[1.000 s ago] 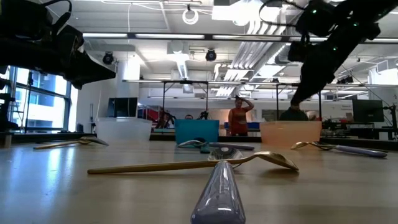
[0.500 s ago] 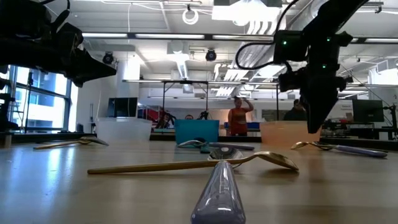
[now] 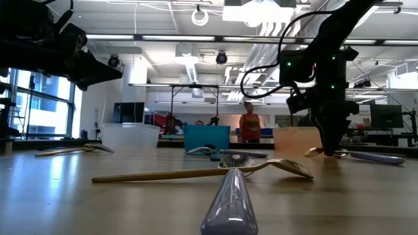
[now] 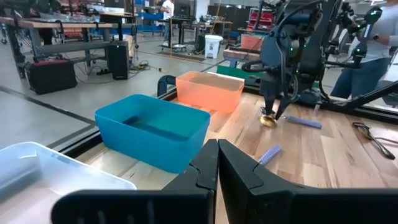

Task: Sort silverware by color (type)
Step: Put the top right gold spoon into the blue bin

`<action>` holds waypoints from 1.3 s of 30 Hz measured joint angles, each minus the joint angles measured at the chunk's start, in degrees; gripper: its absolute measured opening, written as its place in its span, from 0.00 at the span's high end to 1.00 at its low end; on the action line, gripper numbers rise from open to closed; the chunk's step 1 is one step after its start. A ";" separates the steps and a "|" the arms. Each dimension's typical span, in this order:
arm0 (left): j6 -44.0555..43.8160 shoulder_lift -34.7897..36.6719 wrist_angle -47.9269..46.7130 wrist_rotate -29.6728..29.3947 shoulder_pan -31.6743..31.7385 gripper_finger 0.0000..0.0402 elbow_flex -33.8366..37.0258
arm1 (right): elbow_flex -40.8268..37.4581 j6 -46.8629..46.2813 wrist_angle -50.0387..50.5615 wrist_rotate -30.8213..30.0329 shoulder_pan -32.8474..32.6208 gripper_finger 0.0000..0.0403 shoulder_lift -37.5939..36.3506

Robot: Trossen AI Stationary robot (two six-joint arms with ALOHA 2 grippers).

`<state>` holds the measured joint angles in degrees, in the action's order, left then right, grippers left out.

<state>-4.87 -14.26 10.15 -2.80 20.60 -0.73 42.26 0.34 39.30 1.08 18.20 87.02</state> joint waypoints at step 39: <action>2.97 0.02 4.48 -5.08 -0.02 0.99 0.00 | 45.08 -13.38 -3.46 -0.88 7.67 1.00 14.30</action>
<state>-1.90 -14.25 14.62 -7.88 20.58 -0.73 87.34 -13.04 35.84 0.21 25.87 101.33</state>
